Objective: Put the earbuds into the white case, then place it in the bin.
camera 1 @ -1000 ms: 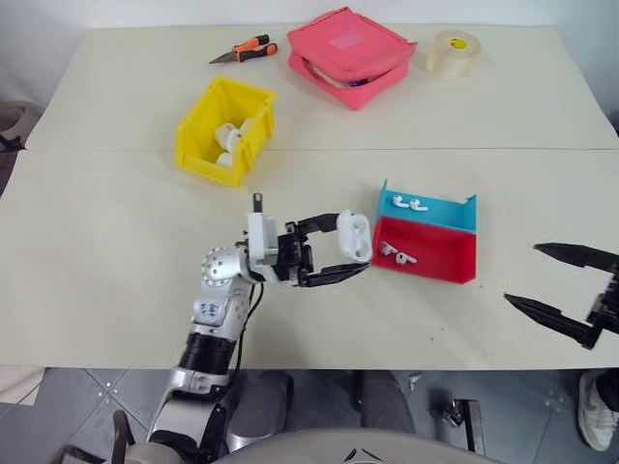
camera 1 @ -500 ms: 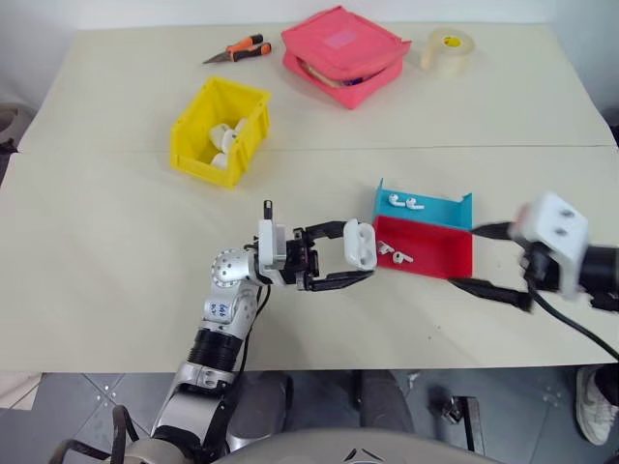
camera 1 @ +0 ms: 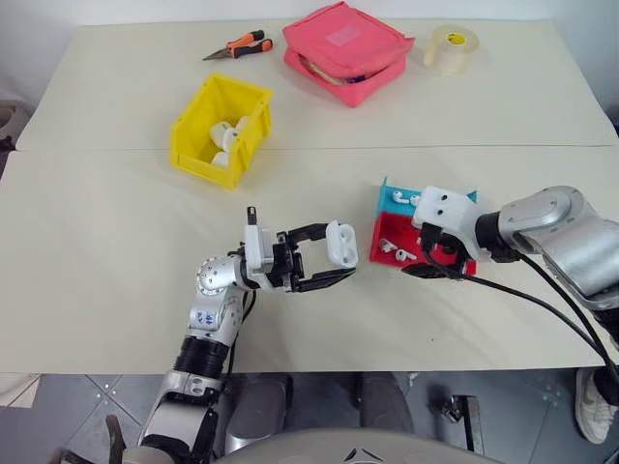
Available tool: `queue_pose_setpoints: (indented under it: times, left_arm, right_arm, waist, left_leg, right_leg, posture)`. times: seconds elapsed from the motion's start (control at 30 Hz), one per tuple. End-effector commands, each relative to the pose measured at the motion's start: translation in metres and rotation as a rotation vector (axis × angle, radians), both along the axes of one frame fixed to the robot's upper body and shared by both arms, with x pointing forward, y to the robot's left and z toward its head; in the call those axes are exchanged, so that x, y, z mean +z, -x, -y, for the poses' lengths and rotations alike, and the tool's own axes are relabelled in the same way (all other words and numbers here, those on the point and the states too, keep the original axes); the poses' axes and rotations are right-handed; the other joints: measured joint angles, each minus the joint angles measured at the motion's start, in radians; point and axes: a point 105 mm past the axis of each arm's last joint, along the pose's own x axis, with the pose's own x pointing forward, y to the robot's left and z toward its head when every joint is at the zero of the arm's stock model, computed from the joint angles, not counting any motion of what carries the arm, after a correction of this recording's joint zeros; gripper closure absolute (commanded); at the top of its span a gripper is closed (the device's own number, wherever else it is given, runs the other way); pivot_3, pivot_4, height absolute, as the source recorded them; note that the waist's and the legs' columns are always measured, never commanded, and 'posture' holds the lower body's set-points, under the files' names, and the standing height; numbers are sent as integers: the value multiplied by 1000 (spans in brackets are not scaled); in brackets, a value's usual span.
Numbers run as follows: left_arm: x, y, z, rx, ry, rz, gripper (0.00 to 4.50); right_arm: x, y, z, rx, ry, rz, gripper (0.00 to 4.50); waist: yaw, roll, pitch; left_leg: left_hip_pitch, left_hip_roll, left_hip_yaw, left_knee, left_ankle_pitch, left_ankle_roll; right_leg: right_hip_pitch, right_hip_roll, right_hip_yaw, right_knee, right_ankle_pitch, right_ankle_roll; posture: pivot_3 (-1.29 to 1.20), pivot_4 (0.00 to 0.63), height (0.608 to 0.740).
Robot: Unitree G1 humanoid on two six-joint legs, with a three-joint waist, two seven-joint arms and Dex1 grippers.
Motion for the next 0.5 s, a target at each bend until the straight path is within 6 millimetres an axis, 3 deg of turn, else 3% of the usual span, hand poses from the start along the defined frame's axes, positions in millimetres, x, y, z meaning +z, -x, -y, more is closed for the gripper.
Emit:
queue_pose_setpoints:
  times: [0.03, 0.13, 0.27, 0.5]
  left_arm:
    - [5, 8, 4, -2, 17, 50, 1726]
    - [4, 10, 5, -1, 20, 48, 1726]
    - [3, 10, 3, 5, 19, 44, 1726]
    - [2, 8, 1, 4, 9, 45, 1726]
  right_arm:
    - [3, -2, -3, 10, 18, 8, 386]
    - [1, -2, -4, 15, 21, 2, 1160]
    - [1, -2, -8, 31, 19, -5, 2584]
    - [0, 0, -11, 48, 26, -20, 2584]
  waist:
    - [0, 0, 0]
    - [1, 0, 0]
    - [1, 0, 0]
    - [1, 0, 0]
  left_leg:
    - [0, 0, 0, 0, 0, 0]
    - [0, 0, 0, 0, 0, 0]
    - [-1, 0, 0, 1, 0, 0]
    - [-1, 0, 0, 1, 0, 0]
  right_leg:
    - [-1, 0, 0, 0, 0, 0]
    - [-1, 0, 0, 0, 0, 0]
    - [-1, 0, 0, 0, 0, 0]
    - [-1, 0, 0, 1, 0, 0]
  posture:
    - [0, 150, 740]
    - [0, 150, 740]
    - [0, 150, 740]
    - [0, 150, 740]
